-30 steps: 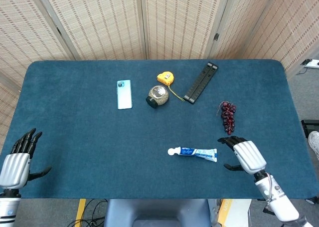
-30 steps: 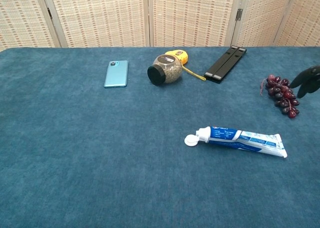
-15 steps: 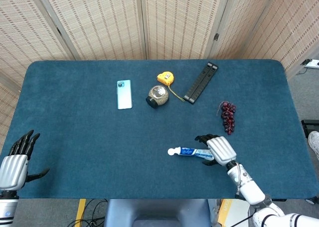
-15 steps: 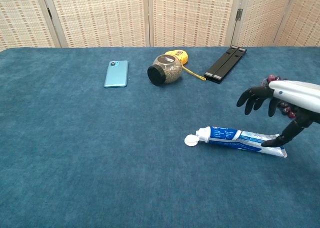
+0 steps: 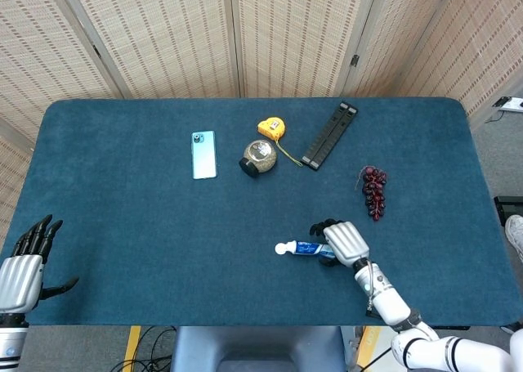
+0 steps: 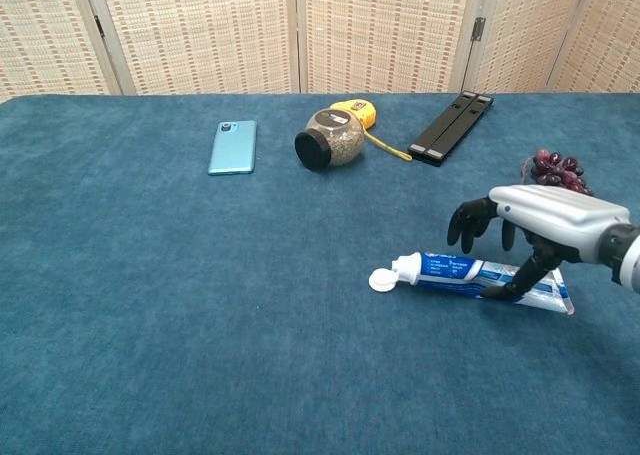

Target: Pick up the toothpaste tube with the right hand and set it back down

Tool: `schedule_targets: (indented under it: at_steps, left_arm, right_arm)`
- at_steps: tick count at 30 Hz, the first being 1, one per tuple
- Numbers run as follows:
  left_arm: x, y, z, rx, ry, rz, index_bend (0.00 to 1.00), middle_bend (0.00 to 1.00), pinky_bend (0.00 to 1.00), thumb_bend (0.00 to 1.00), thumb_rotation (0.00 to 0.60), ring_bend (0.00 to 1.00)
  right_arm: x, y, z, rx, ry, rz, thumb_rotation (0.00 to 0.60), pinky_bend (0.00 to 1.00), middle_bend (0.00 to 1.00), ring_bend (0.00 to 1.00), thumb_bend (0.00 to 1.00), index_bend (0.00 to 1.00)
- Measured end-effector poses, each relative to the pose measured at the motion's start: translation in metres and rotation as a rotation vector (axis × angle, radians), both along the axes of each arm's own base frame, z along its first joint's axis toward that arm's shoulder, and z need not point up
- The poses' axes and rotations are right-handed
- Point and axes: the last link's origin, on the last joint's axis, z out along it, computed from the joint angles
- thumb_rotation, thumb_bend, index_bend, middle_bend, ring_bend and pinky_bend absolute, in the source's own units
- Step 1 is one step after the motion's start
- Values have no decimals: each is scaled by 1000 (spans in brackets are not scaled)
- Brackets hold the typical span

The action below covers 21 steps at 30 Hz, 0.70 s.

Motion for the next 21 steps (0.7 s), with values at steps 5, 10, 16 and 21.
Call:
schedule_targets:
  at_steps: [5, 10, 16, 21]
  left_arm:
    - [-1, 0, 0, 0, 0, 3, 53, 21, 143, 74, 600, 19]
    - [-2, 0, 0, 2, -1, 4, 53, 21, 143, 73, 600, 19]
    - [-3, 1, 1, 2, -2, 2, 53, 21, 143, 73, 600, 19]
    - [-2, 4, 3, -1, -7, -2, 53, 21, 143, 73, 600, 19]
  right_arm:
    - [1, -3, -7, 13, 13, 2, 600, 411, 433, 334, 255, 378]
    - [4, -4, -12, 20, 20, 9, 600, 434, 469, 366, 268, 433]
    - [8, -5, -14, 21, 38, 19, 600, 472, 528, 439, 408, 513]
    - [12, -6, -10, 5, 51, 34, 600, 537, 582, 517, 580, 582]
